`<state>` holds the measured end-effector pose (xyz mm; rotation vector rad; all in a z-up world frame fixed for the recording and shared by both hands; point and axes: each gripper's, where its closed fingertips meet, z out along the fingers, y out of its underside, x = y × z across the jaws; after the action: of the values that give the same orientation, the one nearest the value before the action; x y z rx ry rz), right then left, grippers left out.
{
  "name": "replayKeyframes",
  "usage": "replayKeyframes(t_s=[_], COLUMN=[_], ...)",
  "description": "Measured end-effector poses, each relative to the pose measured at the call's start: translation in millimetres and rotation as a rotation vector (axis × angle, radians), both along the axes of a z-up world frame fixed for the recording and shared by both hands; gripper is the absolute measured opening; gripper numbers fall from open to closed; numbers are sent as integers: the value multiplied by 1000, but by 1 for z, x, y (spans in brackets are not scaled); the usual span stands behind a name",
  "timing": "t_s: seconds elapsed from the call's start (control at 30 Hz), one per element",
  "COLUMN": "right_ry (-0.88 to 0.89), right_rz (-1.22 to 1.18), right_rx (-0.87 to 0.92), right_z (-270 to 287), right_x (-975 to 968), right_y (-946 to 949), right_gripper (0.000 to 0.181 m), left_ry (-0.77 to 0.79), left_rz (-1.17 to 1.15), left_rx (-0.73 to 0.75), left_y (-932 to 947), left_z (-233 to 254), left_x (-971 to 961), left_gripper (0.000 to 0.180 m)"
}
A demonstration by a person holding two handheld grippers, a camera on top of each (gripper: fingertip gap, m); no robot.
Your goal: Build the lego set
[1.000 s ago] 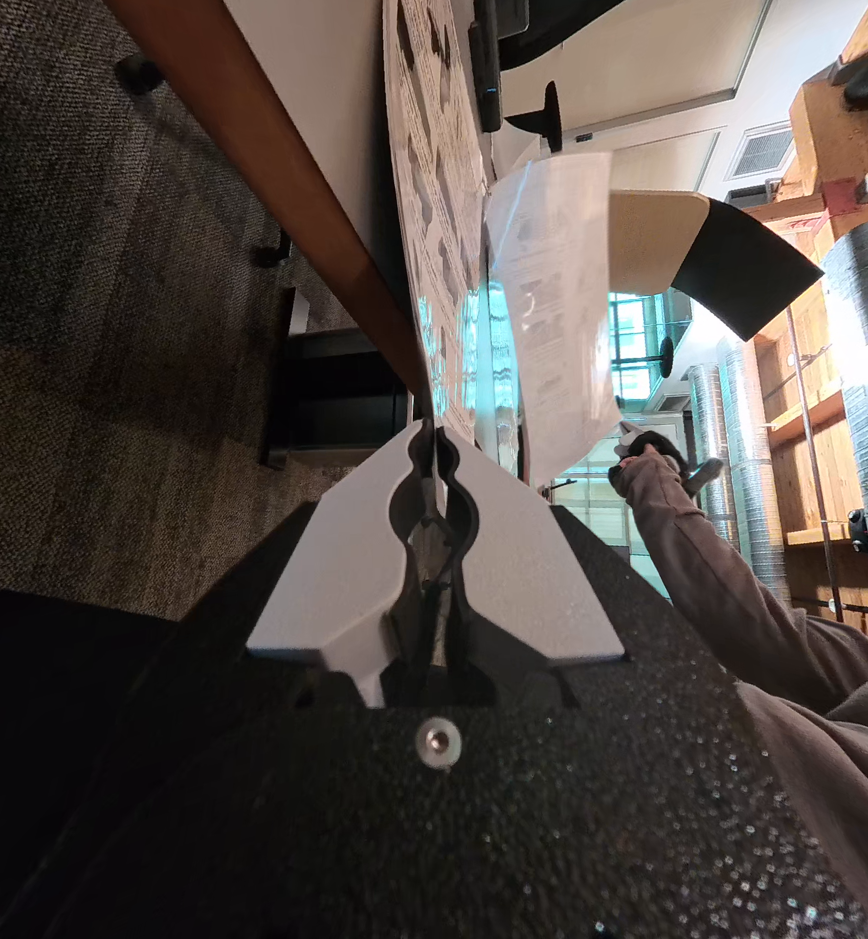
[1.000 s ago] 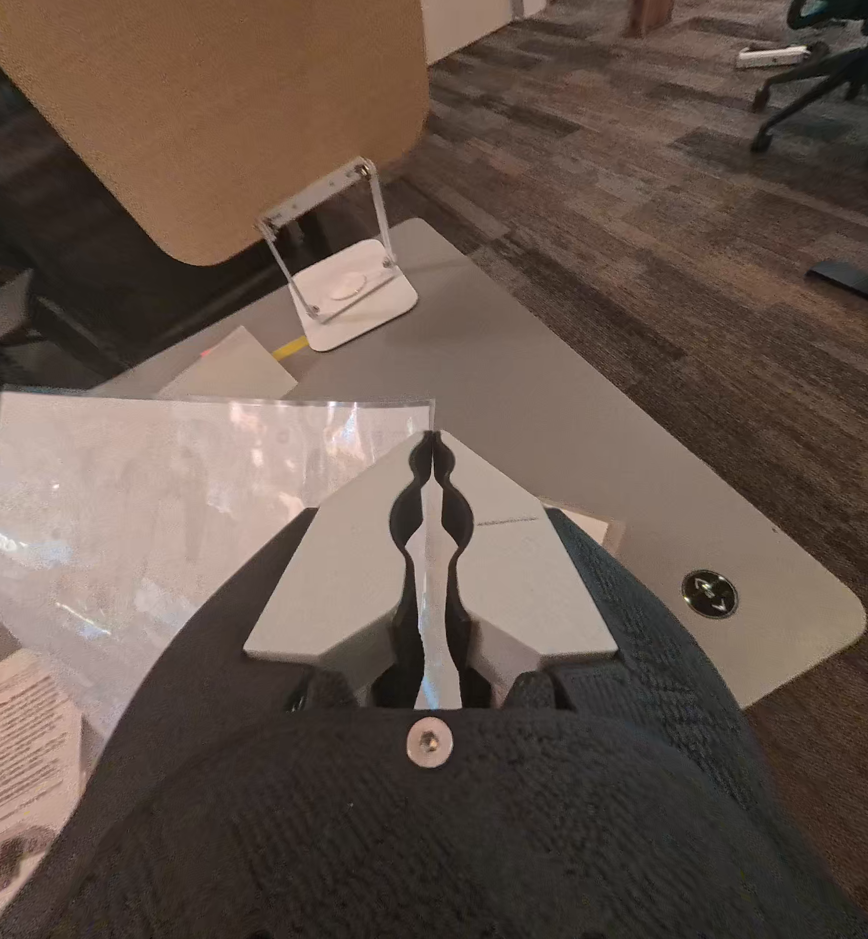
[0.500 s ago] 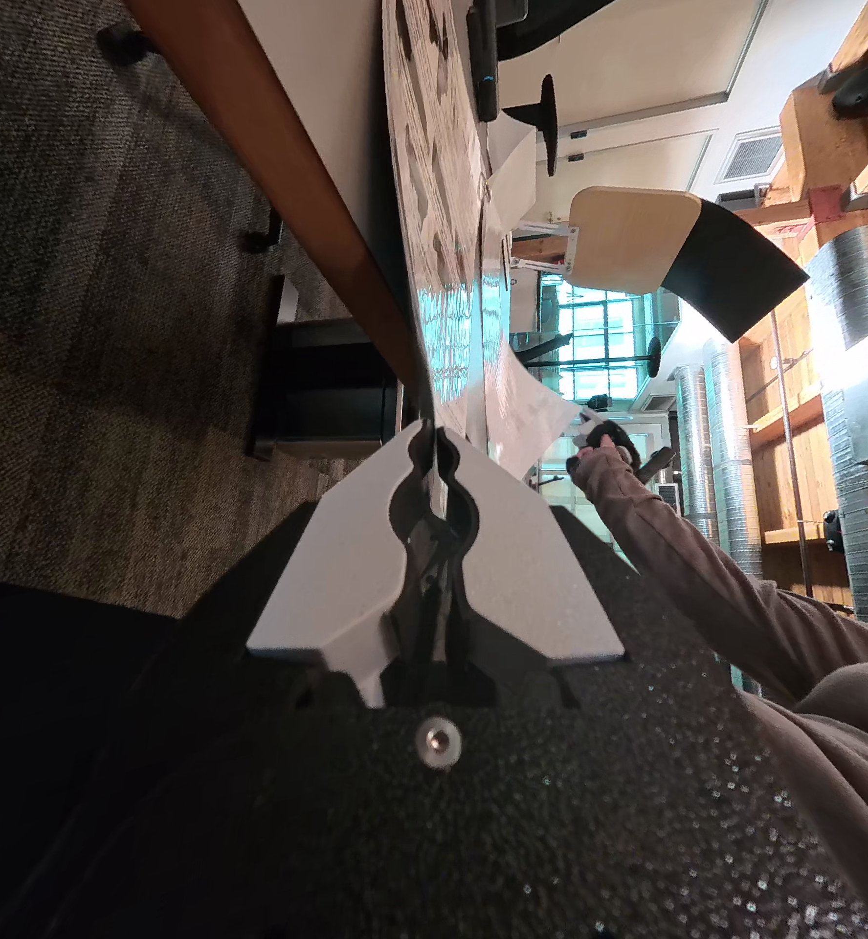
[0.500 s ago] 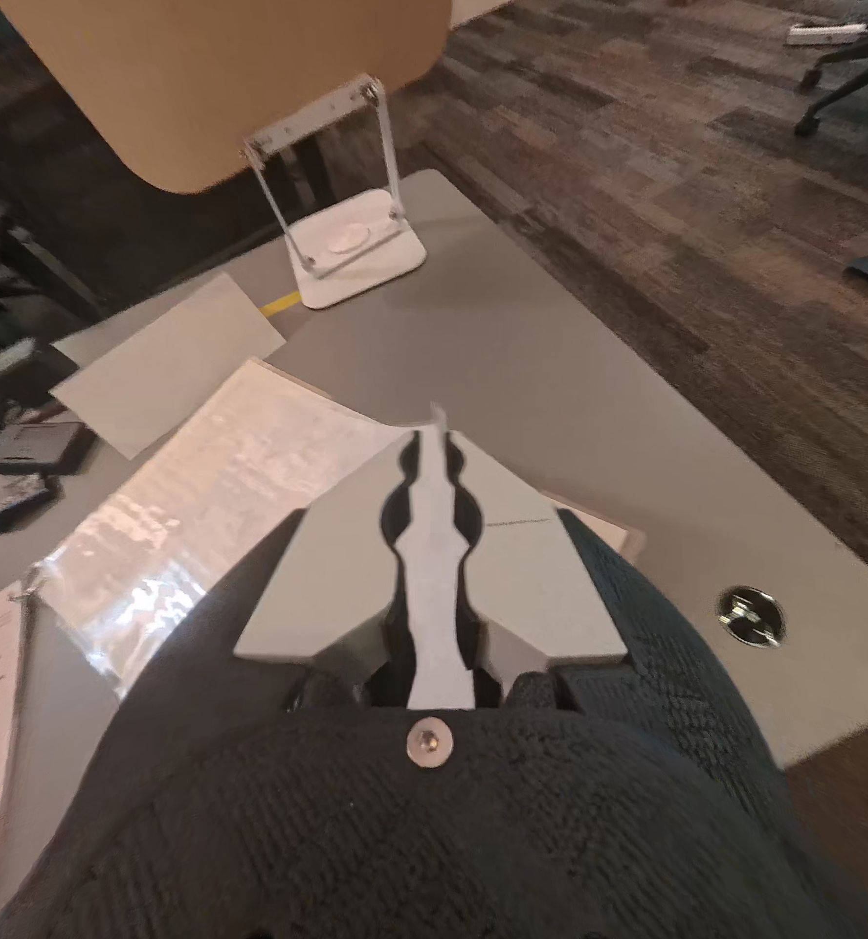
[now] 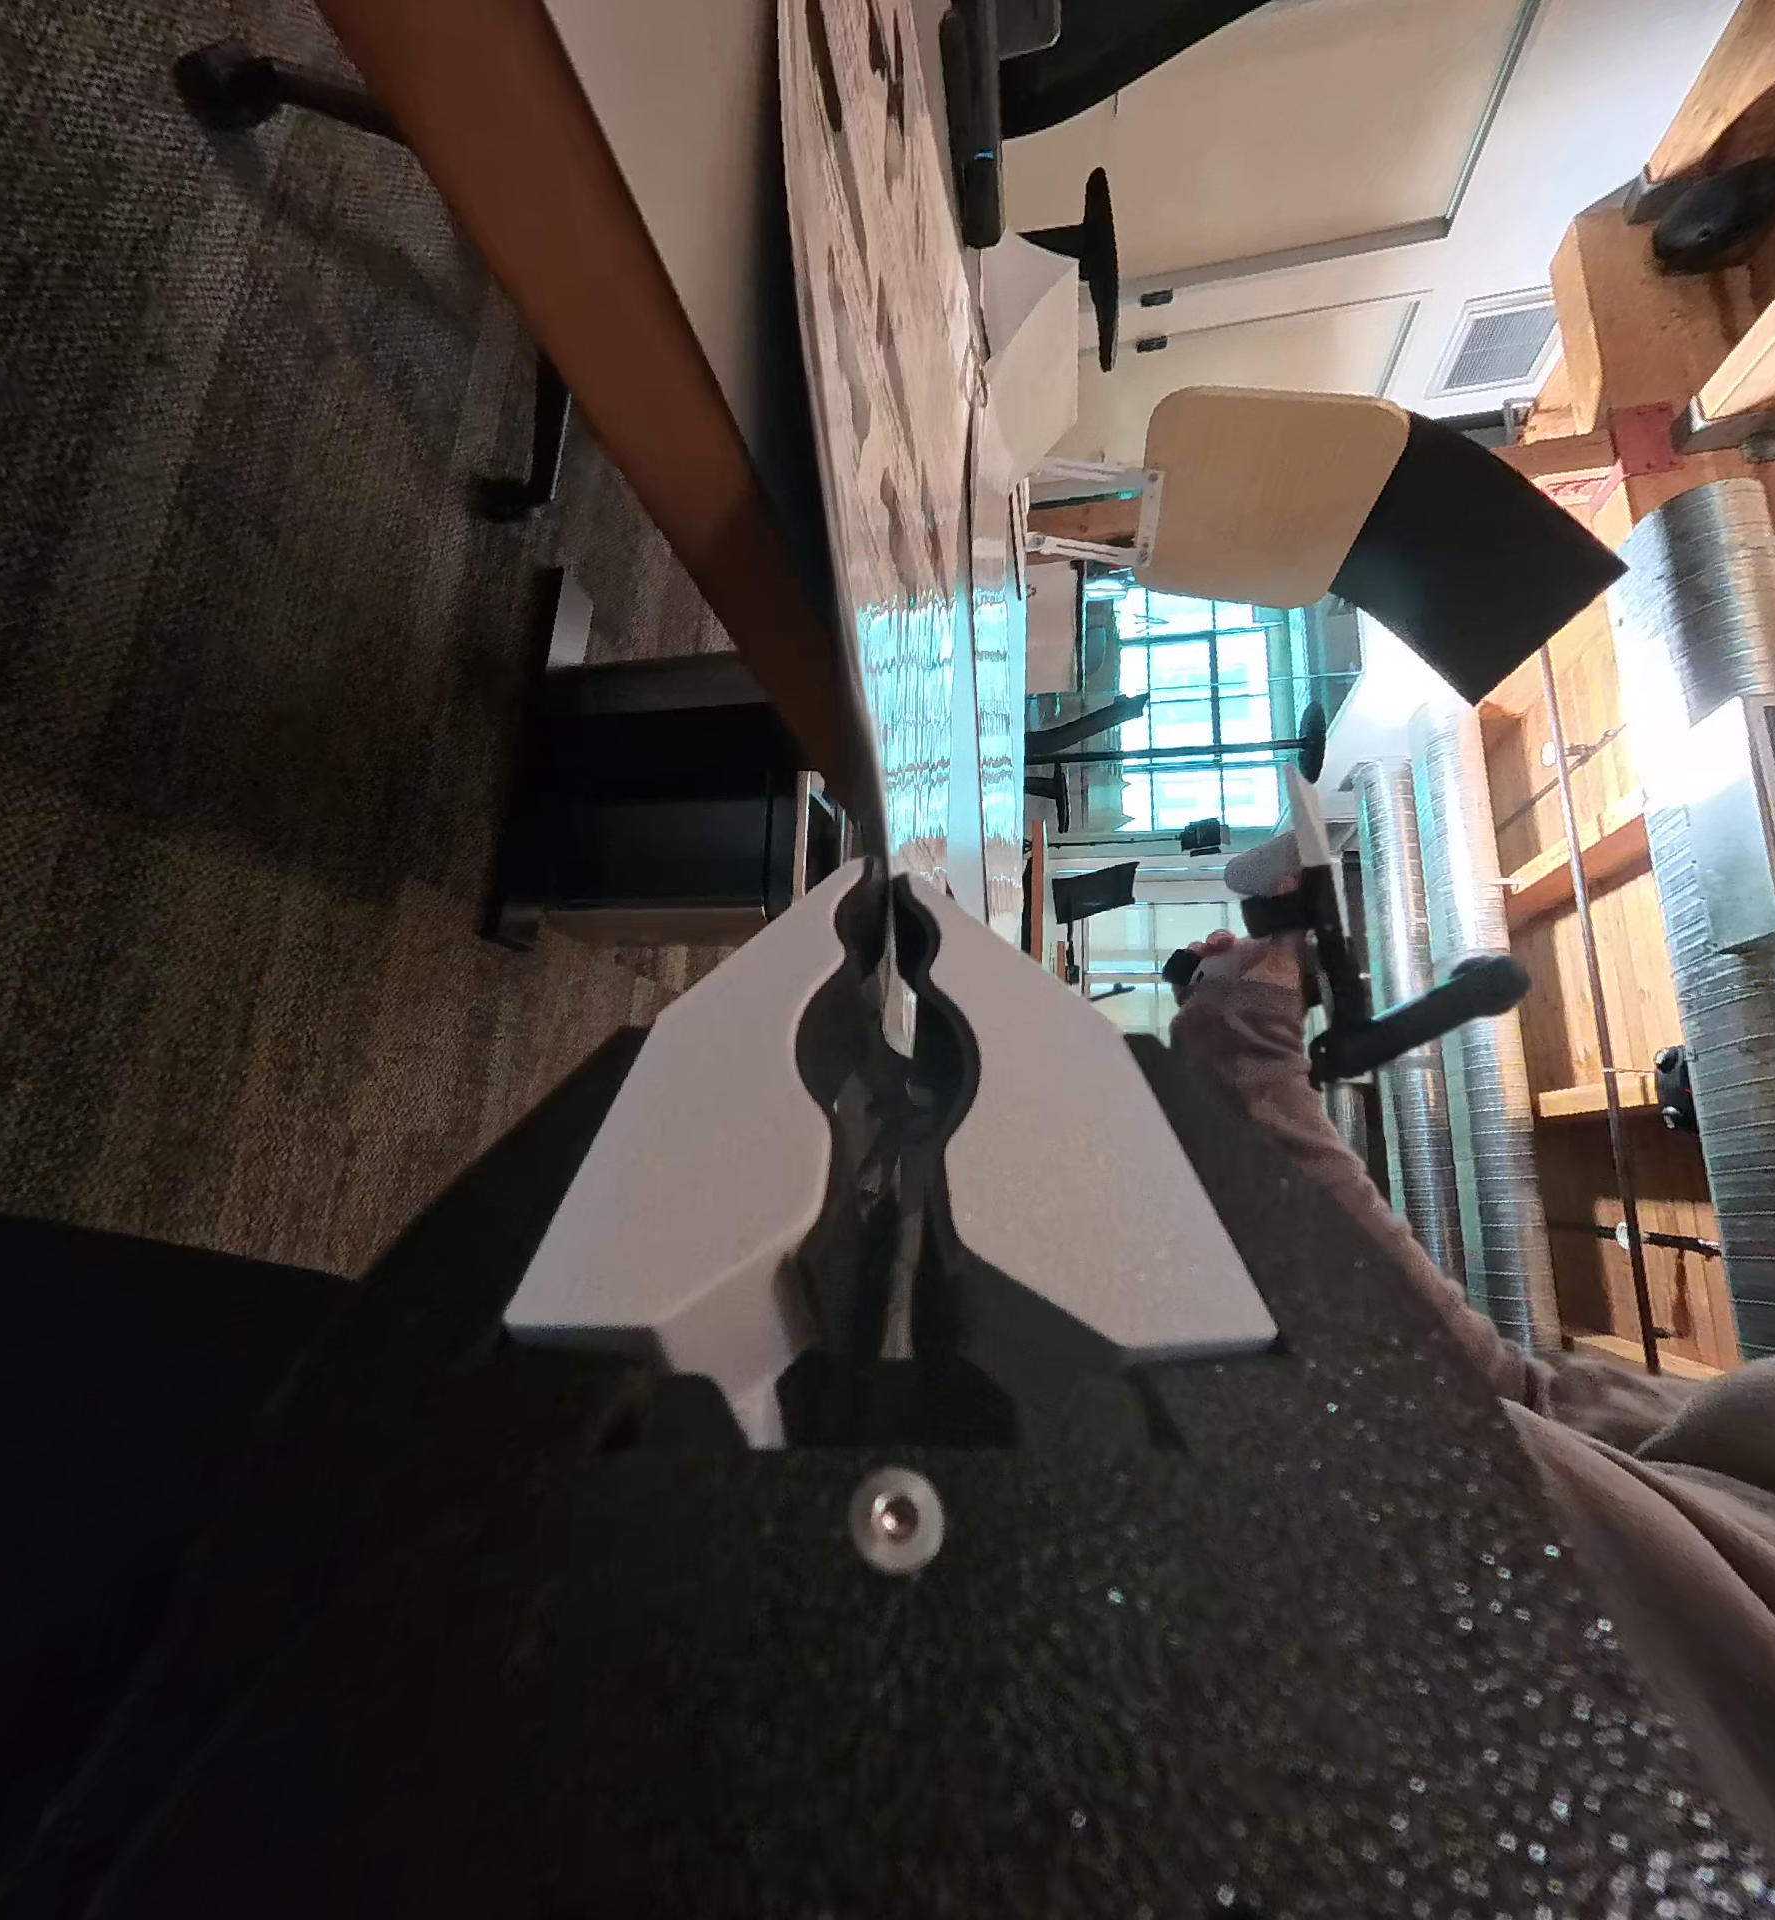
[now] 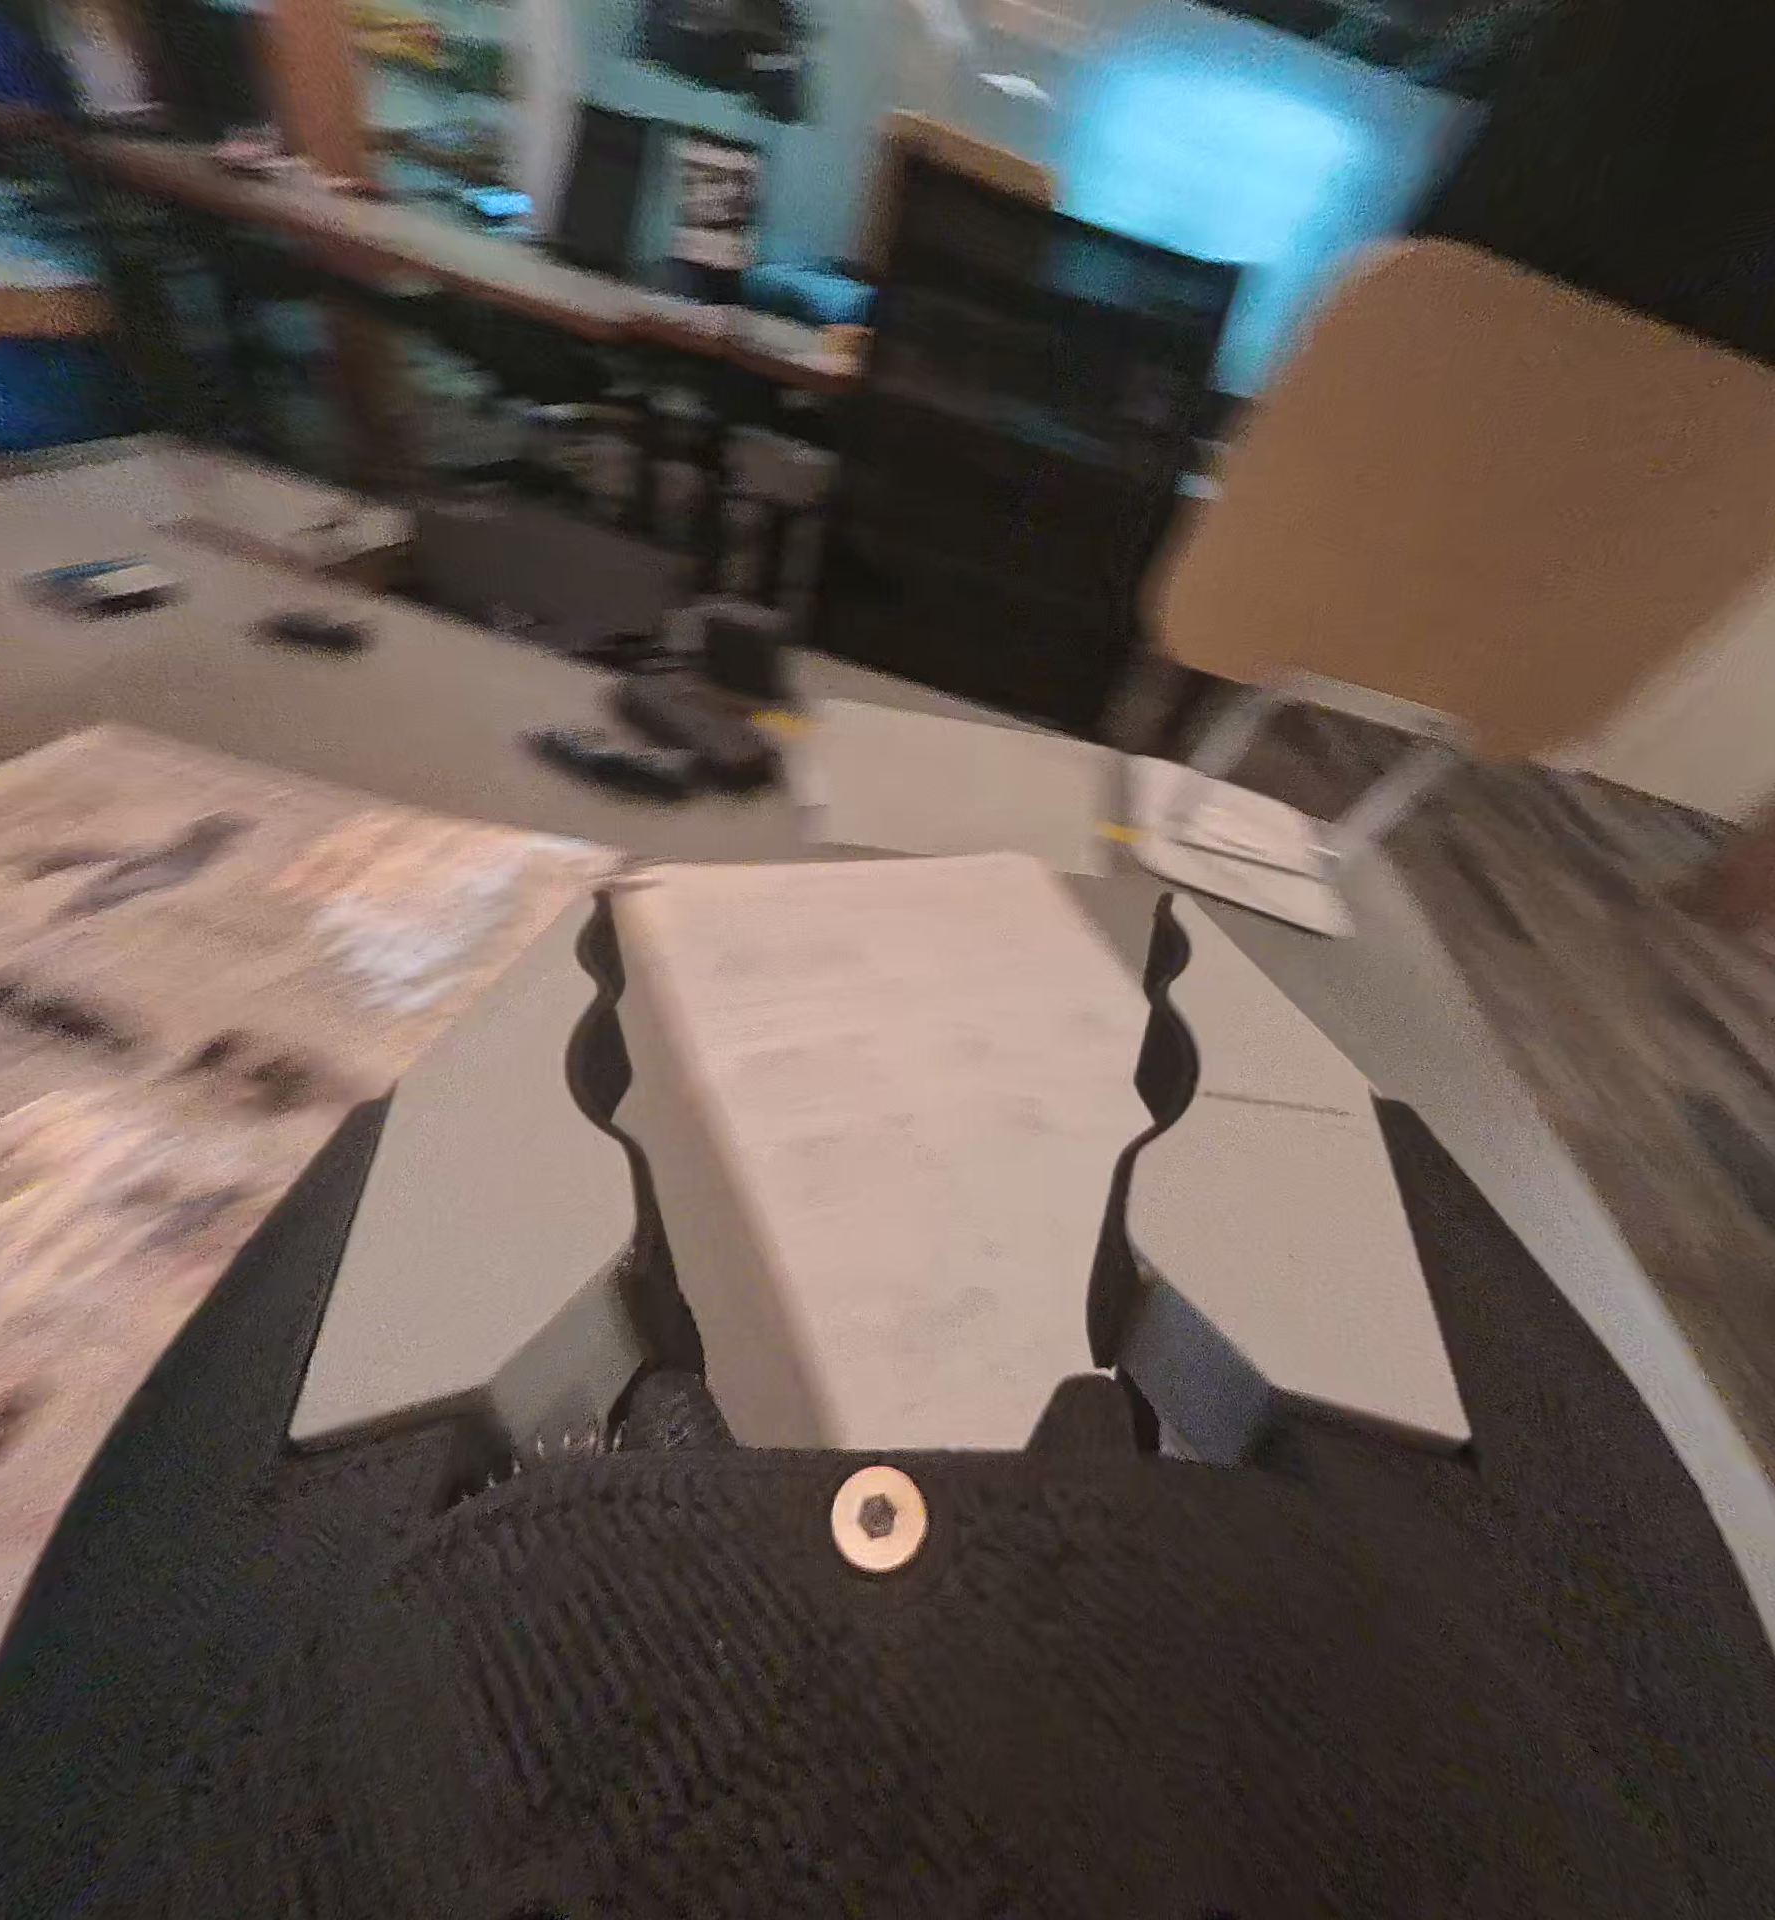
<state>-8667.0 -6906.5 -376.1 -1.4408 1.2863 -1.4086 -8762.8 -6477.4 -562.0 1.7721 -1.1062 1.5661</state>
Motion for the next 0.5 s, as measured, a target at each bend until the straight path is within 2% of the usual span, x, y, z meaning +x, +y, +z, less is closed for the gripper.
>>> replayKeyframes(t_s=[0.33, 0.4, 0.5], right_ry=[453, 518, 550], right_rz=[1137, 1261, 1358], right_rx=[-116, -174, -278], right_z=[-110, -128, -143], right_x=[-92, -114, -133], right_y=[340, 366, 390], right_gripper=[77, 74, 60], left_ry=[-23, -24, -27], left_rz=[-29, -42, -66], left_rx=[-157, -198, -214], left_y=[-9, -9, -13], left_z=[22, 22, 27], left_x=[-9, -14, -16], left_gripper=[0, 0, 0])
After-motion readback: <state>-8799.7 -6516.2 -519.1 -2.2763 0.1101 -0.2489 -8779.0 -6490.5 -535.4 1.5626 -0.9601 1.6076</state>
